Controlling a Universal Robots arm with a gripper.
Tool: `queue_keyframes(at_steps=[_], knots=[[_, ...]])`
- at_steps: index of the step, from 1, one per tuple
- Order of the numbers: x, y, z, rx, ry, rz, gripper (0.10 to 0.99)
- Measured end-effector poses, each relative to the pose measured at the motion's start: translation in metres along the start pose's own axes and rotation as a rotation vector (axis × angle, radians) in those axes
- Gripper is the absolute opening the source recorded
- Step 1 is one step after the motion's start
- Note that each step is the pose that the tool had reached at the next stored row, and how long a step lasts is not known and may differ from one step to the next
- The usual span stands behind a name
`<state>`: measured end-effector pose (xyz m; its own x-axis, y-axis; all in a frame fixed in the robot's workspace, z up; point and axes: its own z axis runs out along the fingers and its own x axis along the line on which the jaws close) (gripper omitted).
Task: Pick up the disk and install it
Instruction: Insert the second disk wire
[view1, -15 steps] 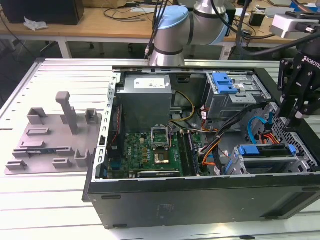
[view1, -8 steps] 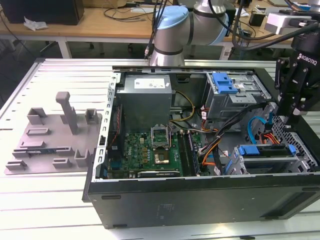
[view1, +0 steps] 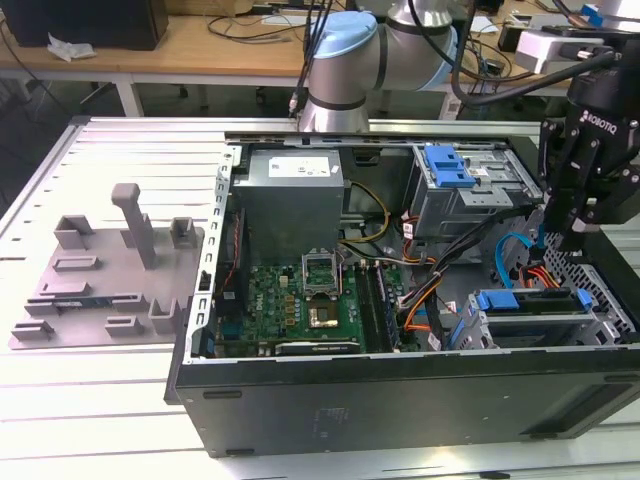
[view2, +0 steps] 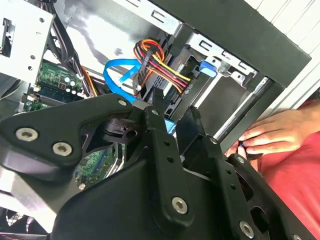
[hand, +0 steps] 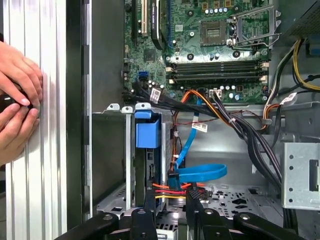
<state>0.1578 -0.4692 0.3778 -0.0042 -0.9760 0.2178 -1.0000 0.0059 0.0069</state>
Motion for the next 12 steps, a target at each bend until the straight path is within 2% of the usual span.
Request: queue_keyframes(at_steps=[4, 8, 12], knots=[[-0.0007, 0.0012, 0.0015, -0.001, 0.0030, 0.000, 0.380], [-0.0011, 0.0013, 0.0027, -0.008, 0.0107, -0.002, 0.380], [-0.0019, 0.0017, 0.0059, -0.009, 0.0127, -0.002, 0.380]])
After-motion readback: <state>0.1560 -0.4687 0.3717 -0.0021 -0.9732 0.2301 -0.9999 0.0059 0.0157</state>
